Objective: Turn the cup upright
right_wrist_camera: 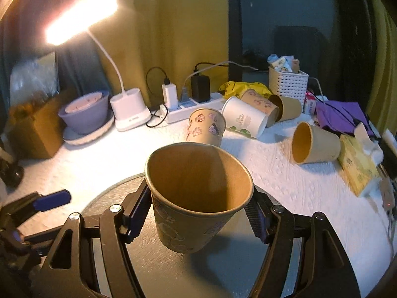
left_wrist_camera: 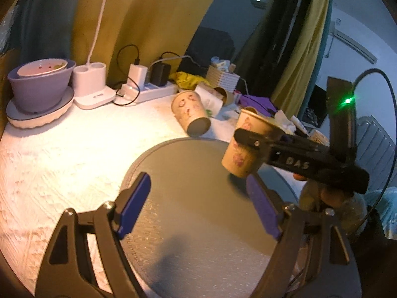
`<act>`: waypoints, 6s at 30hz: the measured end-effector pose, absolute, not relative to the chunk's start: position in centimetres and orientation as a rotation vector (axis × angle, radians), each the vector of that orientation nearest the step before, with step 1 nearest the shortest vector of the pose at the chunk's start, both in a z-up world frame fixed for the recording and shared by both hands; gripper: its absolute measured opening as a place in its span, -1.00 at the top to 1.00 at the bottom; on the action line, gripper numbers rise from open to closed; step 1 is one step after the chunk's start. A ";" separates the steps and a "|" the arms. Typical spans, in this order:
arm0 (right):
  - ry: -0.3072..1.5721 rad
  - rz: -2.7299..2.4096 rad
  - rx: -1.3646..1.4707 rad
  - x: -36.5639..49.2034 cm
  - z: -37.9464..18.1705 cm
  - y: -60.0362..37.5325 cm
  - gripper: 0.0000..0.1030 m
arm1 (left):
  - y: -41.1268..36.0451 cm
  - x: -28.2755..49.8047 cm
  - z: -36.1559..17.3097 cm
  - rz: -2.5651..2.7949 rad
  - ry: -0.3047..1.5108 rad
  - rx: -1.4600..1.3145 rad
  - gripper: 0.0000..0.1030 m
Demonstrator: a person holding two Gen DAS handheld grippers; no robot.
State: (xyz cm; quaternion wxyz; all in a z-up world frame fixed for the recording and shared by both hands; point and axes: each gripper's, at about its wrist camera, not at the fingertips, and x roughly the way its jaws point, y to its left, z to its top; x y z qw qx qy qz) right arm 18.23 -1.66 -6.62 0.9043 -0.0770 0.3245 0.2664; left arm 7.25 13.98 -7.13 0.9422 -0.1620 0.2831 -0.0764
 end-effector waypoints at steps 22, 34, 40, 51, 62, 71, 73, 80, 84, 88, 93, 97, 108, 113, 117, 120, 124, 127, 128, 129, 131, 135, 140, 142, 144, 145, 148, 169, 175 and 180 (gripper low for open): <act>0.689 0.499 -0.285 18.0 -8.3 -0.3 -0.43 | 13.9 7.4 -7.6 -0.171 0.598 -0.327 -0.58; 0.706 0.507 -0.289 15.3 -8.0 -1.4 -0.52 | 13.1 6.9 -7.1 -0.175 0.569 -0.277 -0.58; 0.707 0.499 -0.272 13.8 -7.6 -2.5 -0.52 | 12.7 6.6 -6.9 -0.174 0.557 -0.262 -0.58; 0.690 0.457 -0.235 11.1 -6.5 -5.6 -0.52 | 10.8 5.6 -6.2 -0.197 0.516 -0.168 -0.58; 0.616 0.426 -0.213 8.4 -3.0 -8.3 -0.52 | 9.3 3.5 -3.4 -0.224 0.414 -0.115 -0.84; 0.535 0.413 -0.197 6.9 0.2 -9.5 -0.52 | 7.6 2.1 0.3 -0.255 0.332 -0.065 -0.85; 0.521 0.413 -0.200 6.6 0.7 -9.6 -0.52 | 7.3 1.6 0.9 -0.245 0.312 -0.055 -0.85; 0.479 0.405 -0.191 5.8 2.3 -10.2 -0.52 | 6.7 1.0 2.9 -0.222 0.257 -0.022 -0.85; 0.454 0.397 -0.189 5.3 3.2 -10.6 -0.52 | 6.8 0.7 3.9 -0.216 0.229 -0.025 -0.85; 0.436 0.391 -0.183 5.0 3.8 -11.0 -0.52 | 7.0 0.4 4.7 -0.207 0.194 -0.013 -0.85; 0.415 0.386 -0.184 4.5 4.5 -11.1 -0.52 | 7.1 0.0 5.5 -0.202 0.180 -0.010 -0.85; 0.395 0.382 -0.182 4.1 5.2 -11.2 -0.52 | 7.0 -0.5 6.4 -0.182 0.168 -0.013 -0.85; 0.393 0.354 -0.141 4.6 5.6 -11.8 -0.52 | 6.2 1.7 6.9 -0.194 0.257 -0.037 -0.85; 0.401 0.342 -0.149 4.8 5.4 -11.7 -0.52 | 6.6 2.3 5.5 -0.193 0.292 -0.054 -0.85; 0.406 0.333 -0.152 4.9 5.3 -11.6 -0.52 | 6.9 2.0 5.5 -0.191 0.288 -0.050 -0.85; 0.409 0.337 -0.156 5.0 5.3 -11.4 -0.52 | 6.9 1.9 5.5 -0.193 0.287 -0.044 -0.85; 0.413 0.343 -0.161 5.0 5.2 -11.3 -0.52 | 6.8 1.8 5.7 -0.192 0.286 -0.038 -0.85; 0.416 0.344 -0.162 5.1 5.1 -11.3 -0.52 | 6.8 1.8 5.6 -0.192 0.286 -0.038 -0.85; 0.417 0.343 -0.162 5.2 5.1 -11.2 -0.52 | 6.8 1.8 5.6 -0.192 0.286 -0.037 -0.85; 0.417 0.342 -0.161 5.2 5.1 -11.2 -0.52 | 6.8 1.8 5.6 -0.192 0.287 -0.035 -0.85; 0.419 0.341 -0.159 5.2 5.1 -11.2 -0.52 | 6.7 1.8 5.6 -0.191 0.288 -0.038 -0.85; 0.423 0.344 -0.162 5.1 4.9 -11.1 -0.52 | 6.6 1.8 5.6 -0.191 0.289 -0.037 -0.85; 0.427 0.348 -0.163 5.2 4.8 -11.2 -0.52 | 6.4 1.8 5.4 -0.192 0.294 -0.035 -0.85; 0.428 0.349 -0.163 5.2 4.8 -11.2 -0.52 | 6.4 1.7 5.4 -0.190 0.293 -0.037 -0.85; 0.429 0.349 -0.163 5.2 4.8 -11.1 -0.52 | 6.4 1.7 5.4 -0.189 0.293 -0.036 -0.85; 0.429 0.349 -0.163 5.2 4.8 -11.1 -0.52 | 6.4 1.8 5.4 -0.191 0.294 -0.036 -0.85; 0.429 0.348 -0.163 5.2 4.8 -11.1 -0.52 | 6.5 1.8 5.4 -0.191 0.294 -0.037 -0.85; 0.431 0.348 -0.164 5.2 4.7 -11.0 -0.52 | 6.6 1.9 5.5 -0.191 0.294 -0.039 -0.85; 0.431 0.348 -0.165 5.2 4.7 -11.0 -0.52 | 6.6 1.8 5.5 -0.191 0.293 -0.037 -0.85; 0.431 0.347 -0.164 5.2 4.7 -11.0 -0.52 | 6.6 1.8 5.5 -0.191 0.293 -0.039 -0.85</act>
